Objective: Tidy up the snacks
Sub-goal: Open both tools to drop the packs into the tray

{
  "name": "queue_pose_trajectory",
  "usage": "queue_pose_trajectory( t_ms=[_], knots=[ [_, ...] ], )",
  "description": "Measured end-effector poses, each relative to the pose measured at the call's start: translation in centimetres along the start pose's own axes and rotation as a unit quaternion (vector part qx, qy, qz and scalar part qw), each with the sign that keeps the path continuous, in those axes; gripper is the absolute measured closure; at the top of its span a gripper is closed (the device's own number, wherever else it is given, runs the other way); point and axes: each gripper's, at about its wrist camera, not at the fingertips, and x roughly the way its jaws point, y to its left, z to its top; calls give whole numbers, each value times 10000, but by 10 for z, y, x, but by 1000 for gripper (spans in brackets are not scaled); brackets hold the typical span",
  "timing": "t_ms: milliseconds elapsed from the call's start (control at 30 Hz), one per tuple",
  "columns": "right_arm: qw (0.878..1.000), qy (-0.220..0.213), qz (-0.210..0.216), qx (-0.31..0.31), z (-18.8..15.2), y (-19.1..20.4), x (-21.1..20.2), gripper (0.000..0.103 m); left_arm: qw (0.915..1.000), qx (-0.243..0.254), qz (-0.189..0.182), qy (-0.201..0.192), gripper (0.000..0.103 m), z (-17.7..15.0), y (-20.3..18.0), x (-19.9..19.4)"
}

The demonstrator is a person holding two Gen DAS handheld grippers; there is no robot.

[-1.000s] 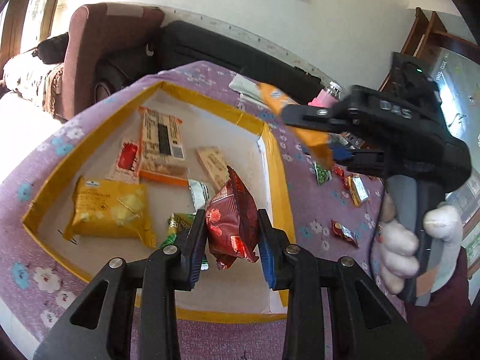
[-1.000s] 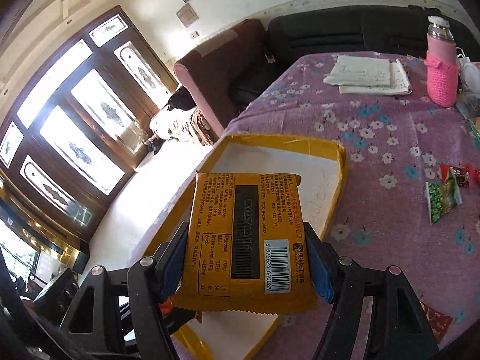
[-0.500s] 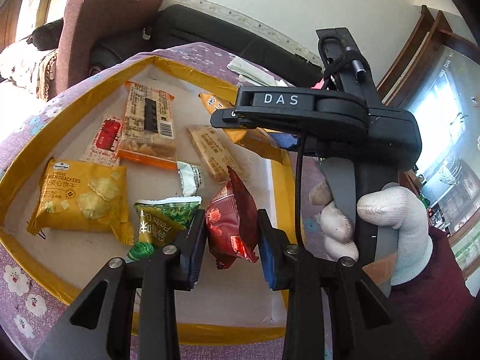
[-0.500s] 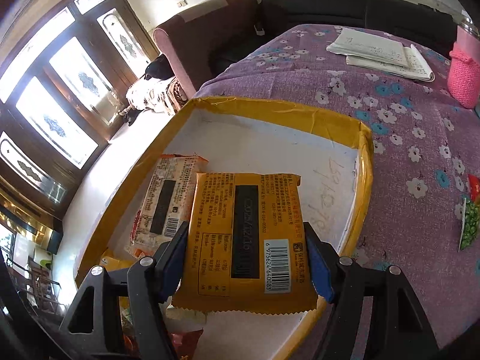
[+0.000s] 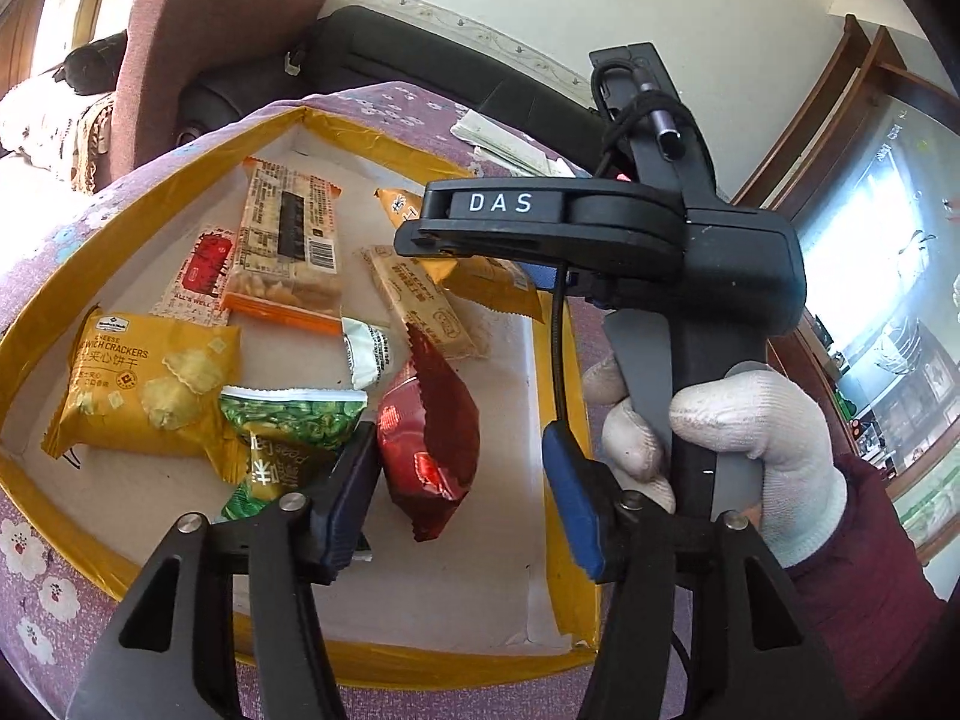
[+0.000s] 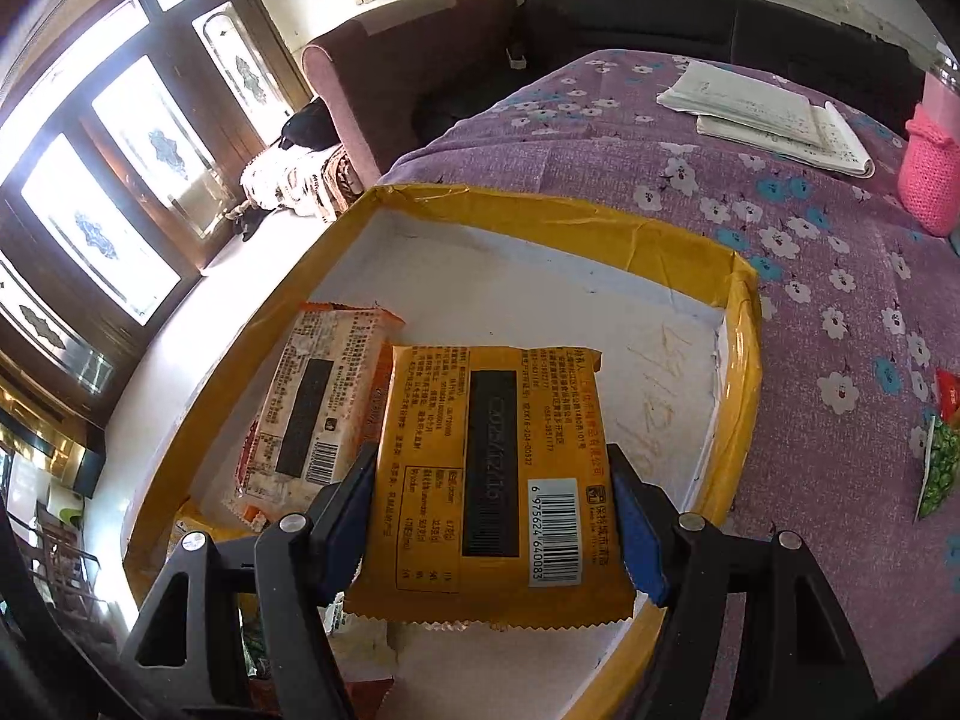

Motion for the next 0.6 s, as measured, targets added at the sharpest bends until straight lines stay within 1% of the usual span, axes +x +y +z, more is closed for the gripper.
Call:
queue_pose_trajectory(
  t_ms=[100,300,467,533,600],
  knots=[
    [10000,34,-30,-4,0,1,1,32,9999,-90,-83,5,49,2,3,-3],
    [10000,72,-47,-17,1,2,2,31,9997,-213,-137,-26,48,7,9,-14],
    [9999,95,26,63,1,0,0,31,9992,-287,-75,-270,44,13,13,-31],
    [9999,89,60,98,1,0,-2,31,9988,-332,-45,-347,40,14,15,-36],
    [9999,54,67,101,0,0,-6,31,9986,-370,-20,-387,40,16,16,-40]
  ],
)
